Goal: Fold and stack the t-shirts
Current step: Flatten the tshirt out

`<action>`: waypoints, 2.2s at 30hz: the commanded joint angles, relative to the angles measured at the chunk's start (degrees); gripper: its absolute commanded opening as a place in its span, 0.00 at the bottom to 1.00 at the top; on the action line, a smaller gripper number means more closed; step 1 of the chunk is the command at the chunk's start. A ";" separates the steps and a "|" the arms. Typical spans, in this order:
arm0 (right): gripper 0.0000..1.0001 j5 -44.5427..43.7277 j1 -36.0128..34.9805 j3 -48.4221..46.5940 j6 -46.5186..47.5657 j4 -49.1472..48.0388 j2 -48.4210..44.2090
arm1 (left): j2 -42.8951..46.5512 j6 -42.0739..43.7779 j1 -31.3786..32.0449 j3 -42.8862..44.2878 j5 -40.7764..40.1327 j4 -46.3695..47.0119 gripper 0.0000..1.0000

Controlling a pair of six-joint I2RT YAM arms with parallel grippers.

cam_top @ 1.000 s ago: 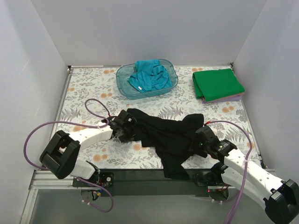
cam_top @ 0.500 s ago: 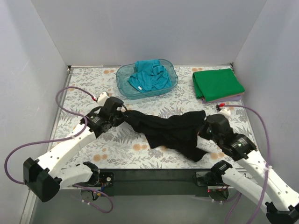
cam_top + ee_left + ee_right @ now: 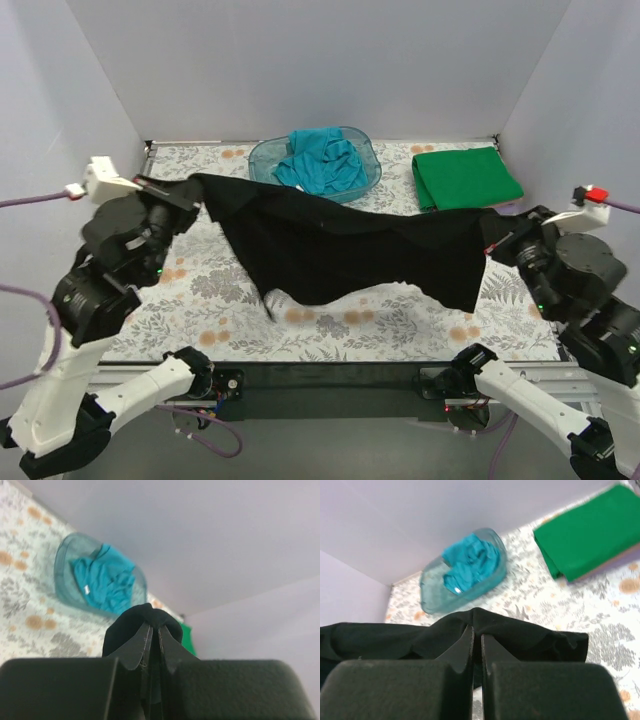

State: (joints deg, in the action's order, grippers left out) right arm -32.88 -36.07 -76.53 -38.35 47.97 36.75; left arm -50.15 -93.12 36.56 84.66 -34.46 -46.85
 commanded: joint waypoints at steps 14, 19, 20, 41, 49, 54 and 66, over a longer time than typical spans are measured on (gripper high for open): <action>0.01 10.92 -0.05 -17.62 5.39 -1.82 -0.80 | 8.31 5.67 -0.17 17.65 -8.34 -2.98 0.00; 0.01 8.89 -0.05 -7.60 4.60 -1.91 -0.63 | 3.76 -2.21 0.88 8.80 -15.80 -8.49 0.00; 0.01 8.28 -0.05 -4.97 4.25 -1.82 -0.11 | 0.35 -4.33 1.06 7.02 -19.04 -10.00 0.00; 0.94 18.65 23.07 6.04 12.86 -21.07 43.76 | -62.64 2.85 -36.21 14.75 14.85 -8.62 0.97; 0.98 22.04 23.33 17.95 11.81 -17.47 29.80 | -32.86 0.85 -36.20 -13.52 23.99 -0.09 0.98; 0.98 31.64 22.80 34.14 8.21 -17.55 15.05 | -16.49 0.40 -34.63 -33.75 30.31 4.39 0.98; 0.98 41.59 17.45 52.45 2.05 -30.63 14.21 | -18.92 -2.16 -18.98 -50.48 40.88 20.56 0.98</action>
State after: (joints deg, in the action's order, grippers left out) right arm 6.24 -17.30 -24.86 -34.00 26.09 47.83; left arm -65.87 -94.72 17.02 34.00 4.10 -34.22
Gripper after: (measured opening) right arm 0.984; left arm 0.981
